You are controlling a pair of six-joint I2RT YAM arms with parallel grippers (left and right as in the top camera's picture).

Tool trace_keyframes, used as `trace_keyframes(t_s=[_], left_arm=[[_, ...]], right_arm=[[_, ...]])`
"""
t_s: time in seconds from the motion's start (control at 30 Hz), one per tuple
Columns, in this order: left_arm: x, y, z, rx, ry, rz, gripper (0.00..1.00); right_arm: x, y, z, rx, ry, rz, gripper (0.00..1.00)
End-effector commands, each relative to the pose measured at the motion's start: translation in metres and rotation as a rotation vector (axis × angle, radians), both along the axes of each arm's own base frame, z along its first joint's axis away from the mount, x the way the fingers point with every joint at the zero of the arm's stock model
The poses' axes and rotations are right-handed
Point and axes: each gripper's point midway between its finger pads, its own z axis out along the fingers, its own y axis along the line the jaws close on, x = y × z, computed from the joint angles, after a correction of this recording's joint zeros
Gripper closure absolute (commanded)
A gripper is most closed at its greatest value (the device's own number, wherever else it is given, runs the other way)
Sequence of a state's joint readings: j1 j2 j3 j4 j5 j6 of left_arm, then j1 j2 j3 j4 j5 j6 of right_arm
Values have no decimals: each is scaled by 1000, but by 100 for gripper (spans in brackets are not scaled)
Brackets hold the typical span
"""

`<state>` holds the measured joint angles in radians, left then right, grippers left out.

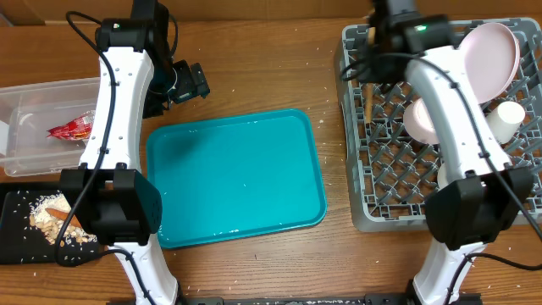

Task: Sort waste into correct bins and load items into the dishwasher
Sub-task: 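Carry the second chopstick with the right gripper into the rack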

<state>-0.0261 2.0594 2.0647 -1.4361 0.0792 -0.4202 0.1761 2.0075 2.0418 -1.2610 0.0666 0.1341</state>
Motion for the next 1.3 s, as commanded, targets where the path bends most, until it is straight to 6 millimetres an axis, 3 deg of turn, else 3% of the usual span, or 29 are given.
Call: trace_keyframes(t_s=[0.0, 0.2, 0.4, 0.47, 0.57, 0.63, 0.8, 0.93, 1.27], left_arm=[[-2, -4, 2, -9, -2, 6, 0], [-2, -4, 2, -9, -2, 6, 0], [-2, -4, 2, -9, -2, 6, 0], [-2, -4, 2, -9, -2, 6, 0], [-2, -4, 2, -9, -2, 6, 0], [-2, -4, 2, -9, -2, 6, 0], [-2, -4, 2, -9, -2, 6, 0], [-2, -4, 2, -9, -2, 6, 0], [-2, -4, 2, -9, -2, 6, 0]], right_arm=[[7, -13, -9, -3, 7, 38, 96], [12, -15, -43, 20, 58, 48, 96], [15, -13, -55, 22, 75, 51, 91], [15, -13, -55, 23, 75, 51, 74], [15, -13, -55, 24, 78, 47, 40], [13, -14, -56, 27, 87, 37, 35], [8, -14, -53, 55, 101, -42, 37], [-4, -16, -38, 70, 109, -86, 42], [-78, -24, 30, 127, 149, -260, 59]])
